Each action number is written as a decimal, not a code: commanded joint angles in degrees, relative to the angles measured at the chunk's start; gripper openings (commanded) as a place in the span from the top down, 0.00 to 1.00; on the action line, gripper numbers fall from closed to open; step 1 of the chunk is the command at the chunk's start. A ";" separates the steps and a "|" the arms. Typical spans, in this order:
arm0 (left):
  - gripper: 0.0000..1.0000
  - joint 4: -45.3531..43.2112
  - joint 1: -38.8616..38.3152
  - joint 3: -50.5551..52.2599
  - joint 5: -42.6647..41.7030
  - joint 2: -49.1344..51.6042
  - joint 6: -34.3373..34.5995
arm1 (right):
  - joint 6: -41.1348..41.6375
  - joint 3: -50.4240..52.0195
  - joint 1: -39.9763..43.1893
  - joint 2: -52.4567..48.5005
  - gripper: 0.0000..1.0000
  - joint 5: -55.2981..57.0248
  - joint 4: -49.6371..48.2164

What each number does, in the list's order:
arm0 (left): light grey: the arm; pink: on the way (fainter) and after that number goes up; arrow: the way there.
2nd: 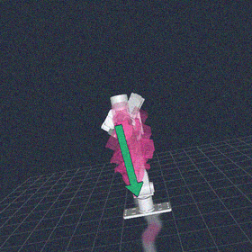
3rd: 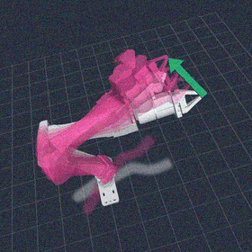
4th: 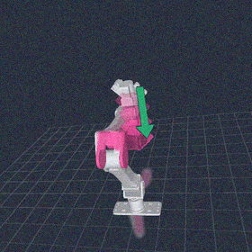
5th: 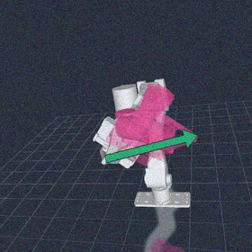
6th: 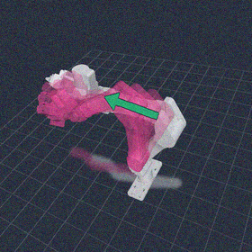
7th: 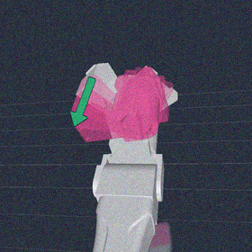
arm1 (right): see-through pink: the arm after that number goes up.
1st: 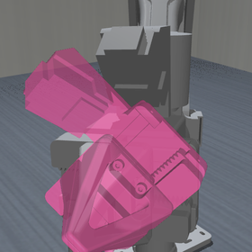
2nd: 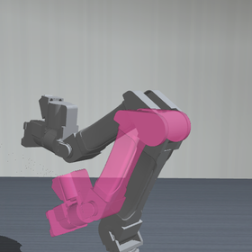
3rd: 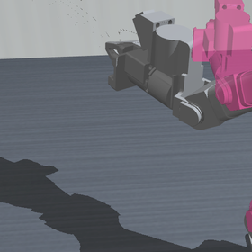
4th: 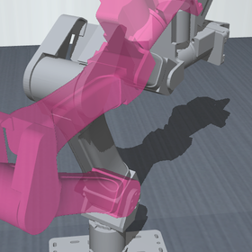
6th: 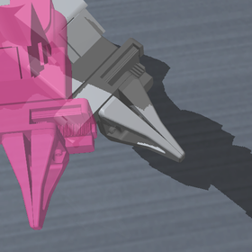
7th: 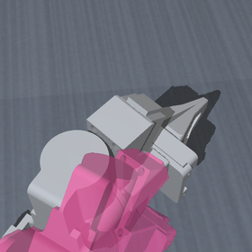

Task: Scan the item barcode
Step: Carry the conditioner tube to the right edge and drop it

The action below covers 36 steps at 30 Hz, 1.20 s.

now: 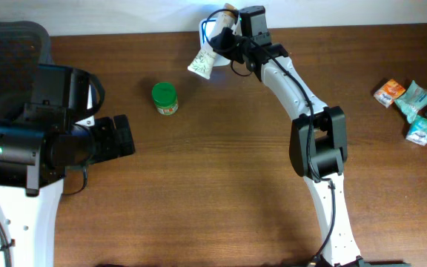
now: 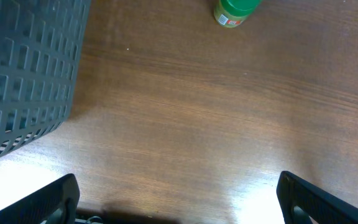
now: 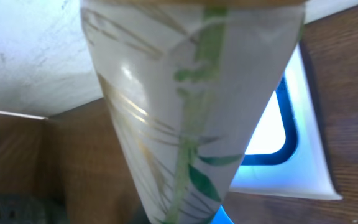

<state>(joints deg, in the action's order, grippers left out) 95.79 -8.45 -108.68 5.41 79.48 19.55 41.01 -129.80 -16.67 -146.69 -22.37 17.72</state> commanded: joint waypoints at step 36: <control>0.01 -0.09 0.00 -0.22 0.22 -0.66 0.59 | -20.33 4.98 42.88 28.85 0.39 -7.04 57.99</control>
<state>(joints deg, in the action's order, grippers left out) 95.79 -8.45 -108.68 5.39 79.48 19.55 30.46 -122.85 28.58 -124.29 -5.39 75.44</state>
